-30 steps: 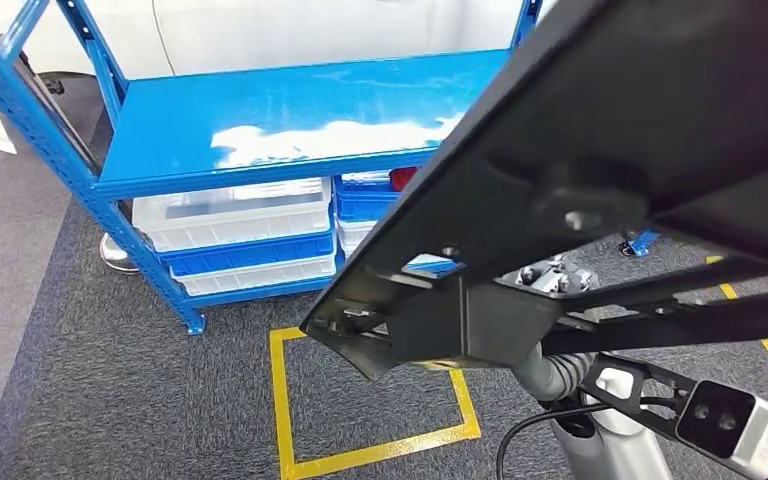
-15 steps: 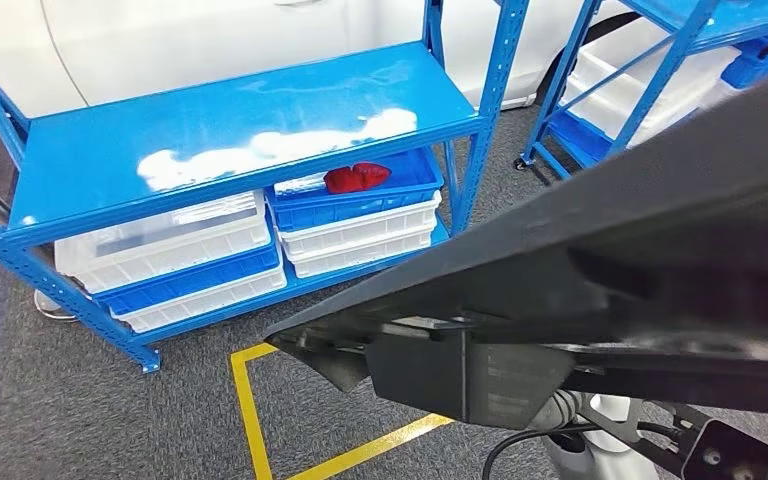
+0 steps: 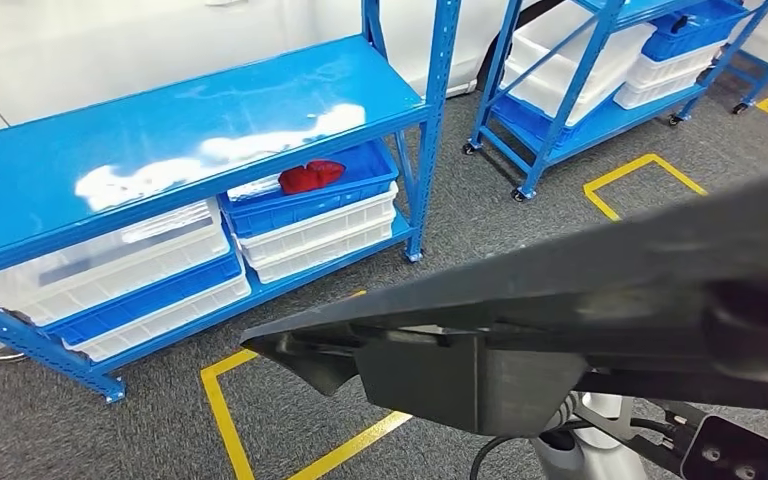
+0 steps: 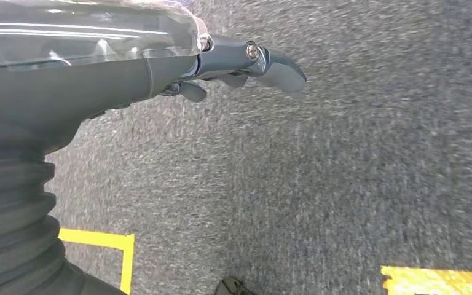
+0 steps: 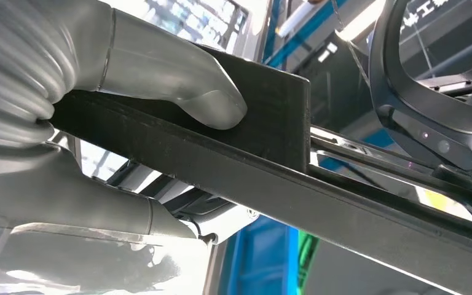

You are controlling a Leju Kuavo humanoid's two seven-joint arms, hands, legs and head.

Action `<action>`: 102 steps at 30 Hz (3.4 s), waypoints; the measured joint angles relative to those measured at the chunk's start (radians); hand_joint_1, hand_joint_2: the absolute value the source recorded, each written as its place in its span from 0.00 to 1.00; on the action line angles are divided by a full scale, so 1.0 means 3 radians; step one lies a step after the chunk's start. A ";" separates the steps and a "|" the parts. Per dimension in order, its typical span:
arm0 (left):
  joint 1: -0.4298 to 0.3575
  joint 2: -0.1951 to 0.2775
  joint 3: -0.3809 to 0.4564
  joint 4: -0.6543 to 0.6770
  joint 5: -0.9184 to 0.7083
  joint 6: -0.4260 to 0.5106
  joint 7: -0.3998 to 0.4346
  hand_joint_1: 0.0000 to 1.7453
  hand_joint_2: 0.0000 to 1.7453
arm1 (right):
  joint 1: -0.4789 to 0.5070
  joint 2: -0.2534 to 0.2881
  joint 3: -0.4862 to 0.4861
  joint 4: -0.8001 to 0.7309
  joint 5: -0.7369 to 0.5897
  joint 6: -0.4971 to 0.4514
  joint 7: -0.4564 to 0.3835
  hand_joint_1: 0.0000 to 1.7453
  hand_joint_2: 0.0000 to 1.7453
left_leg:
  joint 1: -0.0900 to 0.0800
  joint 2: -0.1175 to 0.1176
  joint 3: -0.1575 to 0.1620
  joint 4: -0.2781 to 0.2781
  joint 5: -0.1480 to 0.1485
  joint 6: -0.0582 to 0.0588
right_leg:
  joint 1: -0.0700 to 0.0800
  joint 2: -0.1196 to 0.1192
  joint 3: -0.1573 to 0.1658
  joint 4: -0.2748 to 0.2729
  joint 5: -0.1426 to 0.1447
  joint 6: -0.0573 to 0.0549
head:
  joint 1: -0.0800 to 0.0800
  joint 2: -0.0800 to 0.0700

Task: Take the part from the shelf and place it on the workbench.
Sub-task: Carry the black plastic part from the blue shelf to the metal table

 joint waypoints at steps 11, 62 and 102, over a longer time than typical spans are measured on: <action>-0.0003 0.0026 0.0020 -0.0013 0.0056 -0.0166 -0.0113 0.00 1.00 | 0.0010 0.0104 0.0001 0.0069 -0.0013 0.0024 0.0010 1.00 1.00 | 0.0009 -0.0251 -0.0426 0.0960 -0.0457 -0.0138 | 0.0014 0.0335 0.0073 -0.0207 0.0064 -0.0160 | -0.0001 0.0000; -0.0041 -0.0134 0.0078 -0.0013 0.0056 -0.0367 -0.0295 0.00 1.00 | 0.0074 0.0169 -0.0249 0.0332 0.0093 0.0065 0.0066 1.00 1.00 | -0.0003 0.0020 0.0015 -0.0023 -0.0007 -0.0018 | 0.0006 -0.0035 -0.0013 -0.0097 0.0046 -0.0014 | 0.0000 0.0000; -0.0042 0.0076 0.0074 -0.0021 0.0030 -0.0310 -0.0314 0.00 1.00 | 0.0093 0.0222 -0.0361 0.0290 -0.0113 0.0268 -0.0006 1.00 1.00 | 0.0002 -0.0248 -0.0359 0.0894 -0.0511 -0.0116 | 0.0012 0.0284 0.0031 -0.0191 0.0043 -0.0156 | 0.0000 0.0000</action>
